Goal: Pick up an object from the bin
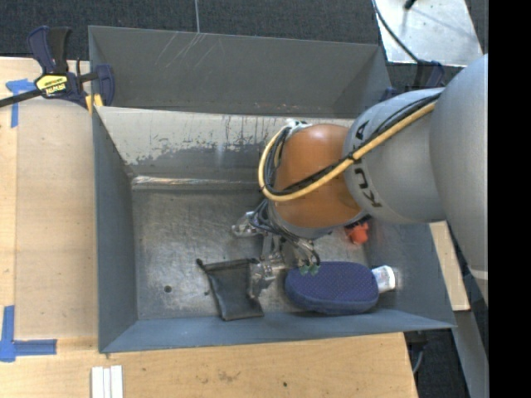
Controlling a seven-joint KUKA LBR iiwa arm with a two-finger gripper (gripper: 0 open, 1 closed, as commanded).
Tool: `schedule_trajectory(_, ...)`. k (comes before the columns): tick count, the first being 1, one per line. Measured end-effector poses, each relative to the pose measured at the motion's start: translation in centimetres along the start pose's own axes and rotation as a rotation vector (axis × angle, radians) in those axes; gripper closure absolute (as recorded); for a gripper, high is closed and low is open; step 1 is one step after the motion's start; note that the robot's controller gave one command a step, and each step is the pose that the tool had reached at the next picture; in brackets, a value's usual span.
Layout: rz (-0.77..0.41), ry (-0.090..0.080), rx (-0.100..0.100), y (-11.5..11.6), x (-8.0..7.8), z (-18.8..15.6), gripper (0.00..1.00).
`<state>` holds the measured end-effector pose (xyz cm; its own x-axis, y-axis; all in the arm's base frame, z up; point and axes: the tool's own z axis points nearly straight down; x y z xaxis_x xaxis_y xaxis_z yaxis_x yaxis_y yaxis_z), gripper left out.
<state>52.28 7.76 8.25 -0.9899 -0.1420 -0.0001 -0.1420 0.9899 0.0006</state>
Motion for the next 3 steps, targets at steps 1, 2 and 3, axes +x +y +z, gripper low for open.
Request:
schedule_trajectory(1, 0.034, -0.020, -0.003, -0.89, 1.82, 0.78, 0.00)
schedule_trajectory(2, -0.014, -0.011, 0.001, -0.79, 1.60, 0.52, 0.00)
schedule_trajectory(3, -0.013, -0.020, 0.001, -0.78, 1.28, 0.23, 1.00)
